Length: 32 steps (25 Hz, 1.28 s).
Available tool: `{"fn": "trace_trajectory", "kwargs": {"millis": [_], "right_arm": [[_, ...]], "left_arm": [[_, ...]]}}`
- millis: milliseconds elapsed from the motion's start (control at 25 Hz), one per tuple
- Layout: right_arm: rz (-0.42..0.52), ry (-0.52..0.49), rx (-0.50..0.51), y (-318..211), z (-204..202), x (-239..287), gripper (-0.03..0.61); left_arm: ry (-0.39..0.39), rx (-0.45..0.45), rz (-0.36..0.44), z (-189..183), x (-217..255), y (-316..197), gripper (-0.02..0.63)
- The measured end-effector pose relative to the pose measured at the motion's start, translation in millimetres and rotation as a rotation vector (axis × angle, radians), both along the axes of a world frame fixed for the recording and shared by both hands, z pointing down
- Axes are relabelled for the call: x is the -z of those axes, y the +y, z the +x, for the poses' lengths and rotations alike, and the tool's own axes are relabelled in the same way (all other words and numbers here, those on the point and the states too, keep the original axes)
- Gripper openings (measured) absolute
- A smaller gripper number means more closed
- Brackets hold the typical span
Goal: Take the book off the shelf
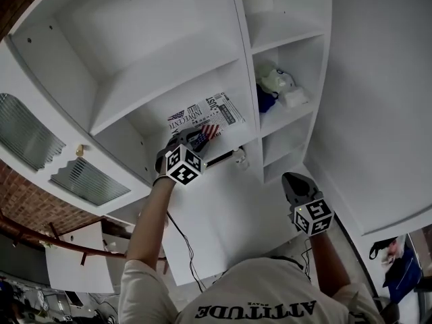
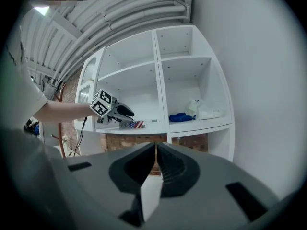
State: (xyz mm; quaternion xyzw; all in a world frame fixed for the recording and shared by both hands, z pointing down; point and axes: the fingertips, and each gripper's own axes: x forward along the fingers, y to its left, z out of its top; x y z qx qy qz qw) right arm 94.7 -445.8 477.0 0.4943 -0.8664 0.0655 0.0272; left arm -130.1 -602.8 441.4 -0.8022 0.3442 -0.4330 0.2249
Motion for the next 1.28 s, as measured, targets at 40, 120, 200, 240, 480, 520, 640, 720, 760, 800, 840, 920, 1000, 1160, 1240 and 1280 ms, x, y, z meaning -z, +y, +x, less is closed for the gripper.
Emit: {"fn": "trace_trajectory", "kwargs": {"millis": [40, 120, 200, 240, 480, 520, 640, 720, 760, 800, 840, 920, 1000, 1160, 1240, 1280], "right_arm": [[-0.004, 0.0, -0.004, -1, 1, -1, 0.034], [-0.013, 0.001, -0.009, -3, 2, -4, 0.034], [-0.021, 0.002, -0.013, -3, 4, -6, 0.032], [-0.025, 0.002, -0.016, -4, 5, -7, 0.032], [-0.044, -0.003, -0.024, 0, 6, -15, 0.032], [-0.047, -0.003, -0.023, 1, 6, -17, 0.032], [-0.054, -0.004, -0.02, 3, 5, -19, 0.034], [-0.058, -0.007, -0.019, 4, 4, -21, 0.032], [-0.06, -0.009, -0.018, 4, 4, -21, 0.034], [-0.062, -0.011, -0.017, 5, 3, -22, 0.034], [-0.063, -0.013, -0.015, 6, 2, -23, 0.034], [-0.064, -0.013, -0.011, 9, 1, -24, 0.032], [-0.065, -0.012, -0.006, 11, -1, -24, 0.034], [-0.069, -0.017, -0.006, 18, -1, -26, 0.034], [-0.072, -0.02, -0.006, 22, -2, -27, 0.034], [-0.073, -0.022, -0.005, 24, -3, -27, 0.032]], "left_arm": [[-0.016, -0.002, -0.015, -2, -3, -5, 0.141], [-0.035, -0.001, -0.043, -6, -9, -14, 0.156], [-0.037, 0.002, -0.08, -8, -14, -20, 0.17], [-0.032, 0.003, -0.101, -8, -16, -23, 0.178], [0.001, 0.005, -0.209, -3, -28, -33, 0.219], [0.004, 0.006, -0.222, -3, -30, -34, 0.222], [0.011, 0.01, -0.231, -2, -30, -34, 0.222], [-0.002, 0.01, -0.22, -2, -29, -33, 0.221], [-0.009, 0.009, -0.222, -2, -29, -31, 0.221], [-0.012, 0.009, -0.229, -1, -29, -29, 0.216], [-0.012, 0.01, -0.237, 0, -29, -27, 0.215], [-0.008, 0.012, -0.252, 2, -29, -22, 0.21], [0.002, 0.011, -0.265, 3, -28, -17, 0.207], [0.025, -0.001, -0.307, 9, -26, -3, 0.201], [0.038, -0.01, -0.329, 12, -24, 5, 0.198], [0.045, -0.018, -0.335, 13, -23, 9, 0.196]]}}
